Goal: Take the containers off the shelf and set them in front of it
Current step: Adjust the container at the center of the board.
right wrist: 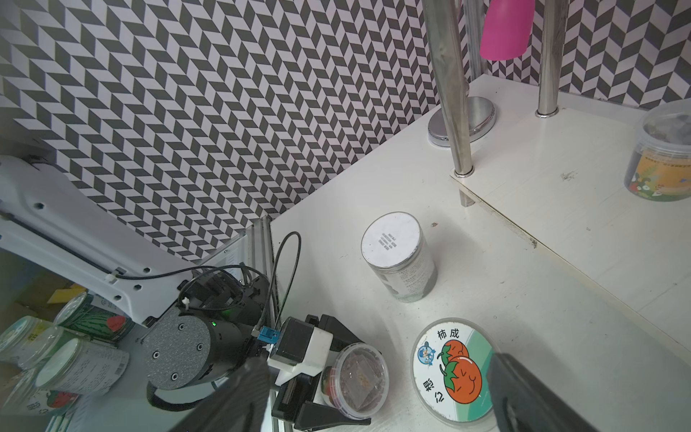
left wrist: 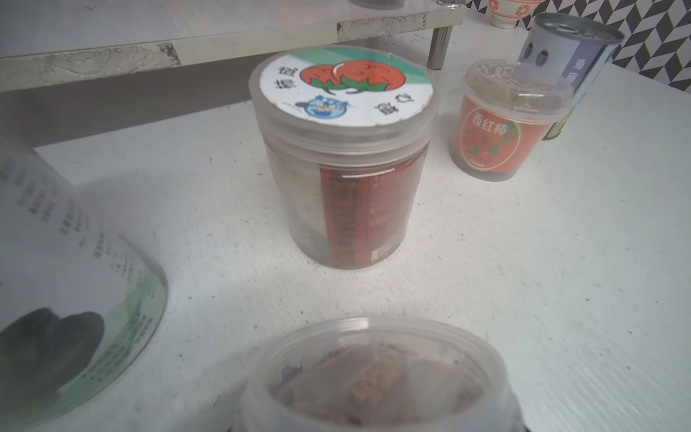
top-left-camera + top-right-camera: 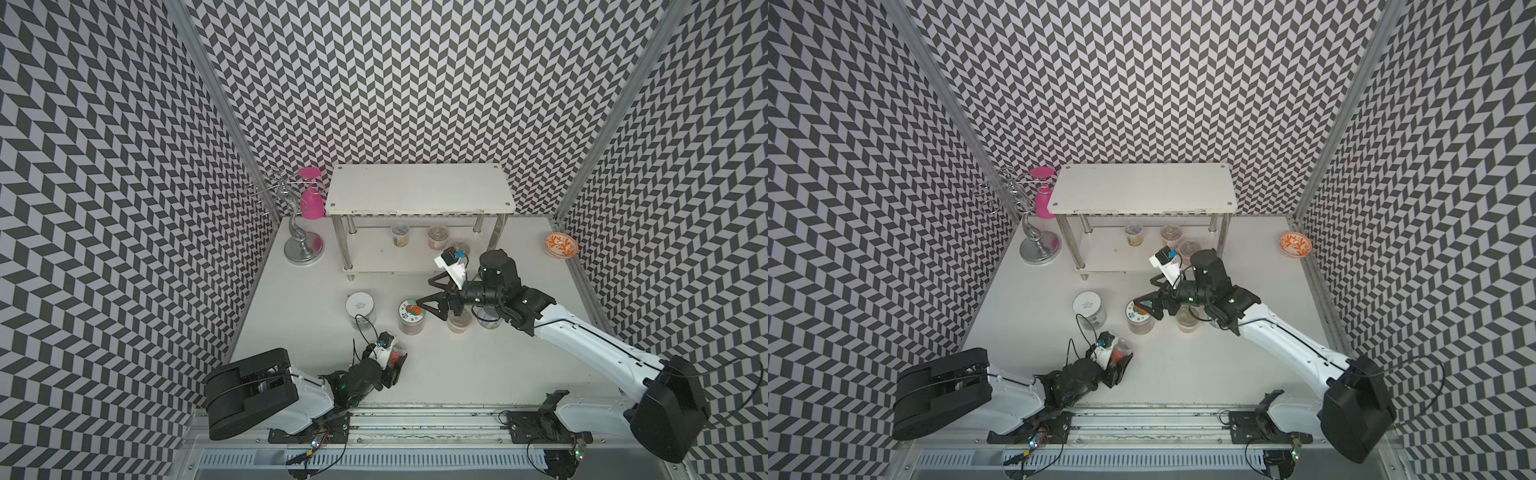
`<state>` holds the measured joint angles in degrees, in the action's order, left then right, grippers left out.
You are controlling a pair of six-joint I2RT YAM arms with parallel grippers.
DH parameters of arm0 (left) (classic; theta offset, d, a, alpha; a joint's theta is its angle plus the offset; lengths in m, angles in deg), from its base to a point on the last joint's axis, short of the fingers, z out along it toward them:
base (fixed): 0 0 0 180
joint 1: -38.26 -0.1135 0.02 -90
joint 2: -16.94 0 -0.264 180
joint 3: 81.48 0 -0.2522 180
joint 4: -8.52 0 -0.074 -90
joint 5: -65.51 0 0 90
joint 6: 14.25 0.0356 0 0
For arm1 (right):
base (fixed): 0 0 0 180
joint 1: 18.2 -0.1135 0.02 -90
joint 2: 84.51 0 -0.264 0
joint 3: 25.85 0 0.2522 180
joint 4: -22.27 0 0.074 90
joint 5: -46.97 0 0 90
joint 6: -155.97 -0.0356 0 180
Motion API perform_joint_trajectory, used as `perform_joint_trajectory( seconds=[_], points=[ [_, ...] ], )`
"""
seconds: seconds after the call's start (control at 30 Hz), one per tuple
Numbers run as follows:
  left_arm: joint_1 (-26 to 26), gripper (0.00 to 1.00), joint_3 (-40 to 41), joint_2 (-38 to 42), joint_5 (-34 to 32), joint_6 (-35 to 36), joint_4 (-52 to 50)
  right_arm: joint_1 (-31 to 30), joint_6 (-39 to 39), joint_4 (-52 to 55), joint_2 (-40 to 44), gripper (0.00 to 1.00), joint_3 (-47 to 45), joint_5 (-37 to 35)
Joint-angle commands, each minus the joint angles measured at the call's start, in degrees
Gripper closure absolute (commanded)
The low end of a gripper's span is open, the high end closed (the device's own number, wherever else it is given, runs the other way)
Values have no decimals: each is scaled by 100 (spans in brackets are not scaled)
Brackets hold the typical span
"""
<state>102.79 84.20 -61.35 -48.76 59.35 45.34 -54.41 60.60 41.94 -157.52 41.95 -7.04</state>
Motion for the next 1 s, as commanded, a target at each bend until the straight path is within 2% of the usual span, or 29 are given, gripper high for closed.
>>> perform_joint_trajectory(
  seconds=[0.0,0.17,0.43,0.6,0.77,0.97],
  points=[
    [44,29,51,-125,85,-30,173,-2,76,-126,192,5,-60,-64],
    [46,16,38,74,-1,-48,-75,-2,67,-135,178,5,-129,23],
    [38,16,-21,613,49,21,-602,-49,-90,-263,93,8,-434,430],
    [42,11,-171,1102,125,-22,-1260,-476,-355,-264,148,9,-790,-143],
    [37,6,-318,2016,467,-262,-2284,-900,-535,-413,66,8,-1098,-749],
    [-101,5,-731,3021,402,-1057,-3847,-1038,-472,-768,-50,7,-1356,-1049]
  ],
)
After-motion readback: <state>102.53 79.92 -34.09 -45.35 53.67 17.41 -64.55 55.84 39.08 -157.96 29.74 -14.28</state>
